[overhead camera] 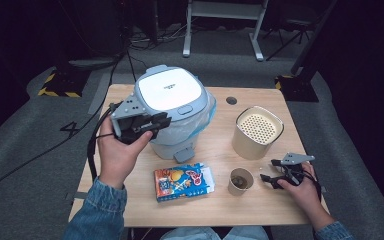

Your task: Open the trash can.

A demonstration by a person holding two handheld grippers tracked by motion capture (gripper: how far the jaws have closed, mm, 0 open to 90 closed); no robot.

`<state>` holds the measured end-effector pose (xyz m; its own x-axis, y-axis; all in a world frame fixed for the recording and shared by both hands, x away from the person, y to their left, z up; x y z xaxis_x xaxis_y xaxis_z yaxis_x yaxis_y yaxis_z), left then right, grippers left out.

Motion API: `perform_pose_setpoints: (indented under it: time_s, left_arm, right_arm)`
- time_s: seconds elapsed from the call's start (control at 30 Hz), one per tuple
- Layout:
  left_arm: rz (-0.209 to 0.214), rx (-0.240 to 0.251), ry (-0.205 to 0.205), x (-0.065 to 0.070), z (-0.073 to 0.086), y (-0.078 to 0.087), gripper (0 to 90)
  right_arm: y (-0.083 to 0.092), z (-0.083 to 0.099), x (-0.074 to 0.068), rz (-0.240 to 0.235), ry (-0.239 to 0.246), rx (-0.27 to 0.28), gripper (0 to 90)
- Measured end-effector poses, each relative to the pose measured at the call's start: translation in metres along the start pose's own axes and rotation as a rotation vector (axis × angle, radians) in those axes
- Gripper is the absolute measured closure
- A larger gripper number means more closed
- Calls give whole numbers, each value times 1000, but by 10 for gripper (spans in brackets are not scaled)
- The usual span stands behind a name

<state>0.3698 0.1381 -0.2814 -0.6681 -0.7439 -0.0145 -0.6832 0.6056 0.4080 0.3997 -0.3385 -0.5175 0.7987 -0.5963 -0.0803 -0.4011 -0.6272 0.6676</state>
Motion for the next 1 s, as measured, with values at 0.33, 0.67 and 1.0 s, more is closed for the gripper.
perform_pose_setpoints:
  time_s: [0.33, 0.67, 1.0]
  left_arm:
    - [7, -37, -23, -3, -19, -43, 783]
    - [-1, -69, -22, -5, -18, -63, 861]
    - [-38, -96, -42, -1, -20, -65, 900]
  right_arm:
    - [0, 0, 0, -4, 5, -1, 174]
    - [0, 0, 0, -4, 3, 0, 174]
    - [0, 0, 0, -4, 4, -1, 174]
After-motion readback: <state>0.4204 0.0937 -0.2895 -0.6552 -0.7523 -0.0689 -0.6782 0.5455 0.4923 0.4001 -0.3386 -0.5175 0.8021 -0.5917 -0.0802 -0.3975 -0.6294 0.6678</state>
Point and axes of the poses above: each handheld gripper's, and its own axes: y roughly backward along the jaws, z roughly out of its underside, x roughly to its right, the point moved 2 cm from there along -y, roughly forward along the jaws, and after that the axes turned 7 degrees about -z, right-handed, at the moved point
